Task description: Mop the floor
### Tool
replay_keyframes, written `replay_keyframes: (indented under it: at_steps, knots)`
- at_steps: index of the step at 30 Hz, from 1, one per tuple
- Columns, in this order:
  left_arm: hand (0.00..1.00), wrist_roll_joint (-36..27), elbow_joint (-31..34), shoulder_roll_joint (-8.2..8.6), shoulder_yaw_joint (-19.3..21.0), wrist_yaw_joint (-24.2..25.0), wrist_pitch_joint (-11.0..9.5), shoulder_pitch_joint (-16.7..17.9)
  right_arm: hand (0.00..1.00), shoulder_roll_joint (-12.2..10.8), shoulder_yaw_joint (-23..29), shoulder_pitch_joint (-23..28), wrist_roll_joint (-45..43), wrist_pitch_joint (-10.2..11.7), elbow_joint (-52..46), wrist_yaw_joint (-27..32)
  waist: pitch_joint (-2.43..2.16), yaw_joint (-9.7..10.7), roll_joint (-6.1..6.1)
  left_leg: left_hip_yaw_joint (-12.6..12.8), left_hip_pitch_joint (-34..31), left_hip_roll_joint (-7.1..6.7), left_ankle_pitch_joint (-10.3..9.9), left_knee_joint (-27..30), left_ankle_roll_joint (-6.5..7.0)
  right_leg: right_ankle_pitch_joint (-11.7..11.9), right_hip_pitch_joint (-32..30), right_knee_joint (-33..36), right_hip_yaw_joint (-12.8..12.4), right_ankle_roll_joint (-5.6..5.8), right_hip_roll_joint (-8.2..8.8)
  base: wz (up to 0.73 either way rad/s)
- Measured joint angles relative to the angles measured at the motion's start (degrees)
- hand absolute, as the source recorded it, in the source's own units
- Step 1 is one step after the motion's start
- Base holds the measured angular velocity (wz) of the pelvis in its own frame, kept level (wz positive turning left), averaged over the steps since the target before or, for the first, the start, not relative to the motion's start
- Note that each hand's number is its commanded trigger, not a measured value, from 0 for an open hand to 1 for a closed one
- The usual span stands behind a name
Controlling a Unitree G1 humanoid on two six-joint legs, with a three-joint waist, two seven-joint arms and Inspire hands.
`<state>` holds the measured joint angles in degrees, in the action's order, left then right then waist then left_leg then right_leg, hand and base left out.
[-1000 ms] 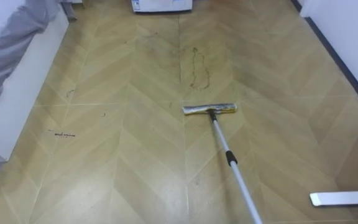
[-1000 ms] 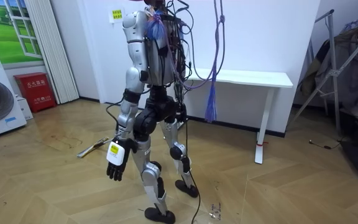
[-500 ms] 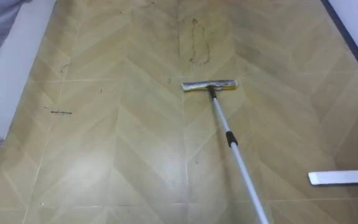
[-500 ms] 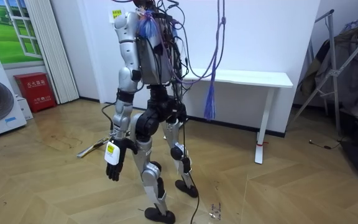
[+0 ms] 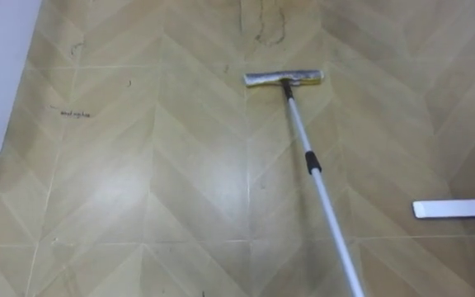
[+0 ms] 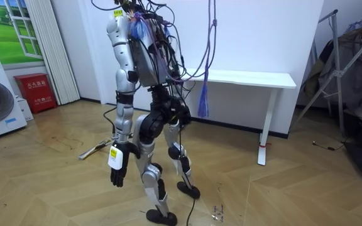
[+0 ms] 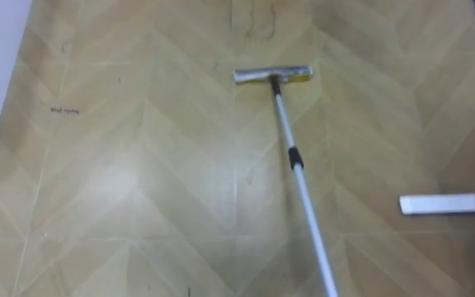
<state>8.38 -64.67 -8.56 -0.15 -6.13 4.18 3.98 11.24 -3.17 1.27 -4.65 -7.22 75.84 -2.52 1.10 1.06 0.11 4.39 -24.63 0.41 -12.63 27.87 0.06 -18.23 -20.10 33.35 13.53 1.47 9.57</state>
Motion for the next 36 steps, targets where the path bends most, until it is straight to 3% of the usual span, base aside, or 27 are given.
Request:
replay_keyframes:
  at_steps: [3,4,5,6,7,8,9,11,12,15,17,18,19,22,23,24,25,26,27,29,30,31,32,33,34,35,36]
  knots:
    - [0.0,0.3,-0.1,0.31,-0.1,0.0,1.5,-0.5,1.0,0.1,-0.3,-0.1,1.0,0.0,0.1,0.8,0.36,-0.5,0.4,-3.2,-3.6,-0.23,-0.4,6.0,-0.2,-2.1,-4.2,6.7,-2.3,-1.46,0.04,0.06]
    - [0.0,0.6,-0.1,0.29,-0.2,-0.1,2.0,-0.8,1.0,0.0,-0.7,-0.2,1.4,0.0,0.3,1.1,0.32,-1.1,0.32,-4.7,-6.1,-0.02,-0.6,9.5,-0.53,-4.3,-4.9,6.2,-2.8,-2.73,-0.88,-0.06]
    - [0.0,0.8,-0.1,0.38,-0.7,-0.3,2.3,-1.1,1.0,0.1,-0.7,-1.7,1.4,0.1,1.5,1.6,0.19,-2.0,0.64,-5.1,-9.9,0.27,-1.0,14.8,-1.27,-6.3,-5.4,7.0,-1.4,-2.67,-1.07,-0.16]
    - [0.0,0.7,-0.8,0.36,-1.3,-1.0,2.6,-1.3,1.0,0.3,-0.7,-3.7,1.4,0.1,3.1,2.0,0.25,-2.2,1.39,-5.5,-14.1,1.52,-0.9,20.9,-1.41,-8.5,-7.1,9.7,-0.1,-3.19,-1.77,-0.17]
    - [0.0,0.7,-1.2,0.27,-2.2,-1.2,3.0,-1.4,1.0,0.3,-0.6,-4.8,1.4,0.0,3.6,2.1,0.23,-2.2,1.7,-5.7,-15.9,2.23,-0.7,24.3,-1.65,-9.2,-8.0,11.5,0.3,-3.86,-1.86,0.0]
    - [0.0,0.6,-1.8,0.01,-3.6,-1.5,3.3,-1.5,1.0,0.4,-0.5,-6.3,1.4,0.0,4.7,2.2,0.24,-2.8,1.72,-5.9,-18.9,3.42,0.6,30.3,-1.93,-11.4,-9.0,14.8,0.5,-5.1,-2.12,0.0]
    - [0.0,0.1,-2.3,-0.13,-5.3,-1.8,3.5,-1.3,1.0,0.6,-0.6,-8.0,1.6,-0.6,5.3,2.1,0.59,-4.0,1.09,-6.1,-21.6,4.11,3.3,36.1,-1.46,-13.5,-9.4,18.5,0.3,-6.17,-2.24,-0.04]
    - [0.0,0.1,-2.8,0.37,-7.2,-1.5,3.4,-1.4,1.0,2.1,-0.7,-11.1,3.0,-1.3,5.6,1.2,1.16,-5.7,-0.02,-5.4,-25.3,3.87,6.1,44.1,-1.63,-16.7,-10.2,23.5,-0.2,-7.57,-2.05,-0.12]
    - [0.0,0.1,-3.3,0.51,-7.5,-0.6,3.4,-1.4,1.0,2.9,-1.1,-13.4,4.4,-1.2,5.7,0.9,1.32,-6.5,-0.36,-3.7,-27.3,3.82,5.4,46.7,-1.26,-18.5,-10.6,26.0,-0.3,-8.61,-1.99,-0.1]
    - [0.0,0.1,-2.4,0.39,-6.9,0.3,3.3,-1.2,1.0,4.0,-2.3,-18.4,6.8,-1.2,5.6,-0.6,1.55,-8.2,-0.74,0.4,-28.6,3.57,3.8,41.3,-0.46,-19.6,-10.9,27.9,-0.5,-8.61,-2.87,-0.06]
    - [0.0,0.1,-1.3,0.15,-6.7,0.6,3.4,-1.1,1.0,4.1,-2.3,-21.0,9.2,-1.3,4.6,-1.5,1.44,-9.0,-0.98,1.8,-26.9,1.38,3.2,28.2,-0.53,-20.1,-10.6,27.3,-0.4,-8.29,-3.22,0.06]
    - [0.0,0.1,-0.9,0.16,-6.8,0.9,3.6,-1.2,1.0,4.0,-2.4,-20.7,10.2,-1.5,4.2,-1.5,1.33,-9.0,-0.82,2.0,-26.2,0.22,2.6,23.1,0.53,-20.5,-10.2,26.5,-0.4,-7.81,-3.2,0.13]
    - [0.0,0.2,-0.7,0.13,-6.7,1.2,3.9,-1.2,1.0,4.0,-2.4,-20.4,10.9,-1.4,4.1,-1.4,1.26,-9.0,-0.69,2.0,-25.8,-0.21,1.9,22.2,1.69,-20.5,-9.6,25.9,-0.3,-7.66,-3.04,0.15]
    - [0.0,0.2,0.6,0.13,-6.7,2.2,4.3,-1.2,1.0,4.4,-2.4,-16.3,13.7,-0.8,4.2,-1.6,0.98,-8.6,-0.9,3.5,-23.1,-1.41,-0.4,20.3,4.18,-19.8,-6.1,21.3,-1.2,-5.67,-2.48,0.28]
    - [0.0,0.3,0.6,0.29,-6.6,2.3,4.6,-1.5,1.0,5.2,-2.4,-13.9,14.4,-0.2,4.5,-1.8,0.66,-7.5,-0.35,4.1,-22.4,-2.19,-1.9,20.7,5.1,-18.5,-6.0,23.1,-2.2,-3.82,-2.1,0.67]
    - [0.0,0.3,0.7,0.29,-6.6,2.3,4.5,-1.7,1.0,6.1,-2.4,-11.7,14.3,-0.1,5.4,-1.9,0.17,-6.2,0.45,5.7,-21.7,-2.3,-3.6,21.0,6.18,-16.0,-6.6,26.2,-3.3,-2.54,-1.77,0.72]
    - [0.0,0.5,1.2,0.28,-6.5,2.2,4.5,-1.9,1.0,6.5,-2.4,-10.6,14.0,-0.1,6.1,-1.8,-0.08,-5.8,0.82,6.1,-21.1,-2.31,-4.4,20.9,6.58,-14.4,-7.5,27.8,-4.1,-2.11,-1.78,0.53]
    - [0.0,1.0,1.7,0.18,-6.3,2.0,4.6,-1.9,1.0,7.1,-2.5,-8.7,13.4,-0.2,7.5,-1.4,-0.24,-5.7,1.25,6.1,-19.6,-2.56,-5.8,20.3,6.78,-10.3,-9.1,31.5,-5.7,-1.45,-2.03,0.16]
    - [0.0,1.0,2.1,0.16,-6.1,1.7,4.6,-1.9,1.0,7.2,-2.8,-7.5,13.4,-0.3,7.7,-1.1,-0.25,-5.7,1.56,5.8,-18.8,-2.68,-6.5,19.8,6.8,-9.2,-9.8,32.9,-6.5,-1.34,-2.56,0.0]
    - [0.0,1.2,3.0,0.63,-4.6,0.8,4.6,-1.8,1.0,7.2,-4.2,-3.2,13.6,-0.3,7.6,1.0,-0.35,-4.8,3.63,3.3,-16.6,-2.97,-7.3,17.4,6.09,-9.5,-16.3,32.8,-9.1,-1.38,-3.95,-0.04]
    - [0.0,1.2,3.1,0.69,-4.6,0.0,4.5,-1.7,1.0,6.6,-4.3,-1.4,13.5,-0.3,7.3,1.9,-0.41,-4.1,4.38,2.9,-15.5,-2.89,-7.4,15.9,5.85,-9.5,-21.1,30.4,-9.3,-1.29,-3.33,0.03]
    - [0.0,1.2,2.9,0.63,-4.6,-0.2,4.6,-1.7,1.0,6.0,-4.4,-0.6,13.4,-0.3,7.2,2.2,-0.43,-3.9,4.38,2.8,-14.8,-2.89,-7.6,15.3,5.53,-9.3,-23.2,28.0,-9.8,-1.27,-2.94,0.0]
    - [0.0,1.1,2.8,0.64,-4.6,-0.7,5.0,-1.3,1.0,5.0,-4.4,0.7,13.1,-0.4,7.1,2.4,-0.44,-3.1,4.32,2.6,-13.4,-2.86,-8.2,14.8,4.59,-7.5,-26.6,20.9,-10.6,-1.16,-1.78,-0.08]
    - [0.0,0.9,2.8,0.65,-4.6,-1.0,5.4,-1.0,1.0,4.1,-4.4,1.8,12.9,-0.4,6.7,2.6,-0.45,-2.6,4.33,2.5,-12.3,-2.47,-10.0,15.4,3.61,-2.1,-28.7,15.0,-11.6,-0.7,-1.61,-0.06]
    - [0.0,0.8,2.8,0.83,-4.6,-1.0,5.6,-0.8,1.0,3.6,-4.5,2.4,12.9,-0.5,6.7,2.5,-0.17,-2.5,3.84,2.4,-11.9,-2.01,-10.9,16.1,2.94,0.7,-28.8,13.9,-11.7,-0.8,-1.59,-0.18]
    - [0.0,0.5,2.8,1.45,-4.6,-1.0,5.5,0.0,1.0,3.1,-4.4,3.2,12.4,-1.0,6.4,2.4,-1.11,-3.2,4.9,1.5,-11.5,-1.01,-12.5,17.3,1.37,2.4,-27.6,13.3,-10.4,-2.16,-3.05,-0.23]
    - [0.0,-0.2,2.8,1.77,-4.6,-1.0,5.4,0.3,1.0,3.1,-4.5,3.1,12.2,-1.2,6.4,2.4,-1.18,-3.2,5.39,0.8,-11.3,-0.62,-12.8,17.7,0.87,2.5,-27.0,13.0,-9.4,-3.34,-3.39,-0.29]
